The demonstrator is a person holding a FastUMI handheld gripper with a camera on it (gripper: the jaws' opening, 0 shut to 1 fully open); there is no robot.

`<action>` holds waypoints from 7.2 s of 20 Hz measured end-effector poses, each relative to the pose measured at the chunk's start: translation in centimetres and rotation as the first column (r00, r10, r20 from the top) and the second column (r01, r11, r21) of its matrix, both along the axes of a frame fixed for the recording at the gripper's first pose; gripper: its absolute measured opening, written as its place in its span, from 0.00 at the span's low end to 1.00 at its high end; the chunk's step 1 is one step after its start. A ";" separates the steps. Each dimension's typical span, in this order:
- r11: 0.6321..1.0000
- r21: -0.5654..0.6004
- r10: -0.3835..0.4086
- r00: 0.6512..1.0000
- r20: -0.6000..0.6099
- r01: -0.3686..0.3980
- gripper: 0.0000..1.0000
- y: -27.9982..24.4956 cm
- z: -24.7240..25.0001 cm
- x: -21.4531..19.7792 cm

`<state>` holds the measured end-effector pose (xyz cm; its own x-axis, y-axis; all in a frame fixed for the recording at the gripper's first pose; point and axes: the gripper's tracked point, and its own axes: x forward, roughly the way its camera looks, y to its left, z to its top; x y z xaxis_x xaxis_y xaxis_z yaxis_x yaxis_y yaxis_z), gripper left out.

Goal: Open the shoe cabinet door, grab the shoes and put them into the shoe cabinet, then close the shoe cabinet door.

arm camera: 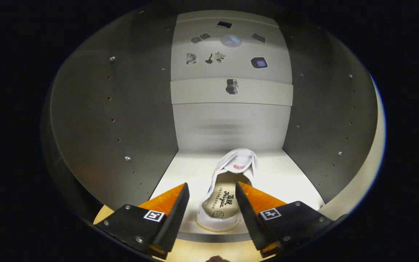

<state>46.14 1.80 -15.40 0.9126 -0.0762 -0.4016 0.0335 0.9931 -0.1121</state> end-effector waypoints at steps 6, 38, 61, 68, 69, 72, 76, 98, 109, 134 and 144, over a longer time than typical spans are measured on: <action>1.000 -0.026 0.006 0.999 0.051 -0.005 0.93 1.4 2.6 -7.0; 0.998 0.044 -0.052 0.989 0.135 0.046 0.93 -7.6 11.5 -44.2; 0.959 0.039 -0.281 0.939 0.197 0.279 0.93 -24.1 15.4 -40.6; 0.950 0.058 -0.313 0.928 0.203 0.308 0.90 -22.7 15.1 -40.3; 0.950 0.061 -0.311 0.927 0.207 0.306 0.90 -22.4 15.0 -40.4; 0.963 0.084 -0.268 0.944 0.194 0.256 0.89 -19.2 14.5 -39.9; 0.975 0.006 -0.220 0.954 0.202 0.223 0.89 -16.1 14.7 -38.5; 0.985 -0.050 -0.155 0.970 0.185 0.167 0.95 2.1 12.6 -24.0; 0.993 -0.055 -0.095 0.980 0.177 0.106 0.92 6.6 11.1 -23.0; 1.000 -0.014 0.014 0.975 0.222 -0.011 0.91 9.1 9.8 -8.1; 0.999 -0.038 -0.026 0.968 0.251 0.037 0.92 9.5 9.4 -6.7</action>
